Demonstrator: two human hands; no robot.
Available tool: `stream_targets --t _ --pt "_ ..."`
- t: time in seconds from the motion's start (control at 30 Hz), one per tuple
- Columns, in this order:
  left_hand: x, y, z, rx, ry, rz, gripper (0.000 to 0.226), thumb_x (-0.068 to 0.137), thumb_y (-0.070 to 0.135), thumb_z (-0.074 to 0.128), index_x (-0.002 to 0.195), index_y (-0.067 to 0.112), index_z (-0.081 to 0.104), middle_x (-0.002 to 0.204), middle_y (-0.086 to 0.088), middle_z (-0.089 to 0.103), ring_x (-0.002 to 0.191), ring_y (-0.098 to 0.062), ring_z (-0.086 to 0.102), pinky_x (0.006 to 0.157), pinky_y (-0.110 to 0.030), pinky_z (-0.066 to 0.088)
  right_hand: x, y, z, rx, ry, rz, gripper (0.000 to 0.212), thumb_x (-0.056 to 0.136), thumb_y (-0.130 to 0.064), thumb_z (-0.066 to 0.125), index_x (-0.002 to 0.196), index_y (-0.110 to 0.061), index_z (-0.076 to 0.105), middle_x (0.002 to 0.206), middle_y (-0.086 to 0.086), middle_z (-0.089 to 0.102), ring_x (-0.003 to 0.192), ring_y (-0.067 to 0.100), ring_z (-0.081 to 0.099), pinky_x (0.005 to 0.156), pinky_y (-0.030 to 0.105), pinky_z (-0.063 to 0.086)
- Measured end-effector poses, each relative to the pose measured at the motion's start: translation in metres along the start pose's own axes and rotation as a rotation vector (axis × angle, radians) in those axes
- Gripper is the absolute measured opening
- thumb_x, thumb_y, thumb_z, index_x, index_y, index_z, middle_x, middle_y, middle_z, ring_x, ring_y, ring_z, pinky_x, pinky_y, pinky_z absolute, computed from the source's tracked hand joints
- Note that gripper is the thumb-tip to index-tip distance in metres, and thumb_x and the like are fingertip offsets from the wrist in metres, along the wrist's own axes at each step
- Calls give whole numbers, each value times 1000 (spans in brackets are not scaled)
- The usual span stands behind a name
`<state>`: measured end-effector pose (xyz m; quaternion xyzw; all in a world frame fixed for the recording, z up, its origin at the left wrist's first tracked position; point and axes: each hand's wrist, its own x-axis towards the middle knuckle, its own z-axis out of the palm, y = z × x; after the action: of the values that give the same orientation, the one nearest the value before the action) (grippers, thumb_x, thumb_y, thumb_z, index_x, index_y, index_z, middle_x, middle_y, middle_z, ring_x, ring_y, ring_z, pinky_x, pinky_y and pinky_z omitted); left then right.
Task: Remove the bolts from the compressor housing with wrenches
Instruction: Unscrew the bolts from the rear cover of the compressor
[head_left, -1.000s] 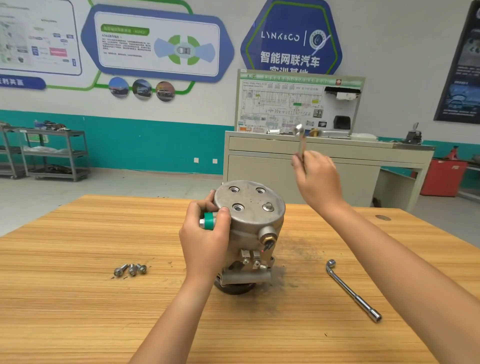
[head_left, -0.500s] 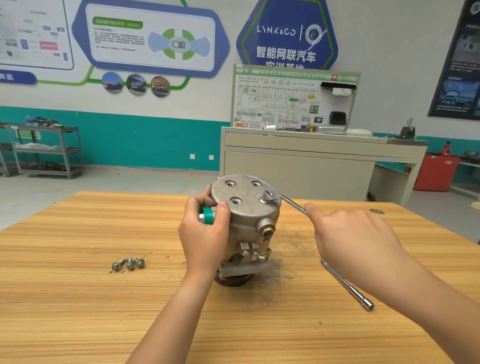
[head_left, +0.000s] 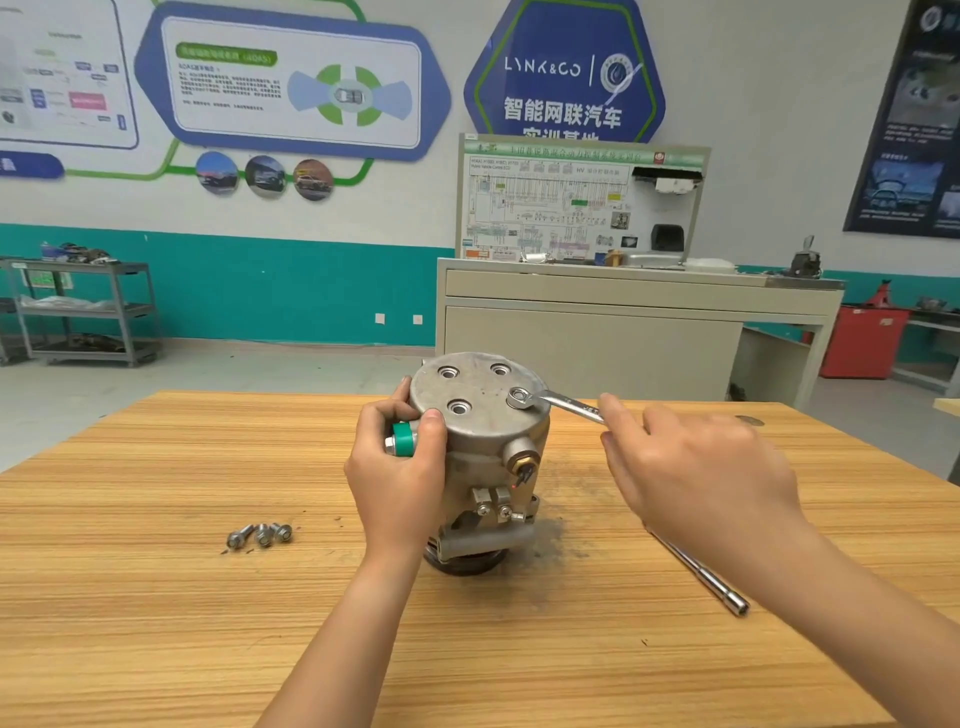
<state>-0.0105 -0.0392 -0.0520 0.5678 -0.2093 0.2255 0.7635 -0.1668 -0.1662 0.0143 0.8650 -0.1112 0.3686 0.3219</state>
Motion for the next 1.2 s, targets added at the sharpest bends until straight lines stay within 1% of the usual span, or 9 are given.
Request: stream_targets --t 0.13,0.23,0.37,0.53,0.63,0.73,0.9,1.1,1.2 --pt "9 -2 -3 -33 -51 -35 14 82 19 61 74 21 49 108 14 64 93 18 56 73 -12 46 19 24 53 205 218 -54 27 89 -20 50 98 -6 72 66 8 66 56 23 63 64 35 51" --pt "12 -3 -3 -32 -61 -45 16 83 17 62 73 21 50 100 17 64 91 17 57 68 -8 44 54 22 81 287 249 -40 23 84 -9 60 102 -1 69 97 15 70 88 28 68 83 51 47" --pt "11 -2 -2 -7 -58 -36 16 84 18 62 73 21 50 98 24 62 97 15 56 67 -6 43 107 0 90 397 98 -182 29 88 -7 55 115 1 61 124 17 58 115 32 55 96 46 40" --pt "9 0 0 4 -64 -37 14 84 15 58 74 21 49 108 20 62 104 10 55 71 -14 47 118 -7 75 445 182 -134 14 80 1 63 91 9 66 88 23 69 80 37 67 66 42 54" --pt "3 1 3 -1 -36 -20 17 85 12 60 75 21 49 106 24 59 94 19 55 65 -6 43 96 4 53 557 150 239 25 97 -14 42 113 2 53 70 15 60 65 33 56 54 34 34" --pt "-6 3 9 0 13 3 23 85 6 62 75 22 48 106 22 57 87 24 53 61 -1 39 49 8 28 404 8 219 27 95 -15 40 123 -13 40 52 -4 39 50 27 43 45 30 27" --pt "-10 6 15 26 43 22 23 85 6 62 75 21 47 113 11 58 83 26 52 60 0 38 3 3 4 169 -395 121 55 91 -9 36 140 -25 18 60 -7 31 62 21 40 42 28 17" --pt "-12 10 17 39 42 26 25 84 5 62 74 23 47 115 6 57 83 29 50 60 2 37 13 -3 -5 113 -440 97 66 87 -2 36 145 -20 11 66 -3 34 67 23 39 41 27 15" --pt "-12 10 18 46 34 25 25 84 5 62 75 22 46 115 7 56 83 29 50 59 2 37 22 -9 -9 62 -437 21 66 86 1 37 145 -12 12 80 -1 54 79 26 55 41 27 15"
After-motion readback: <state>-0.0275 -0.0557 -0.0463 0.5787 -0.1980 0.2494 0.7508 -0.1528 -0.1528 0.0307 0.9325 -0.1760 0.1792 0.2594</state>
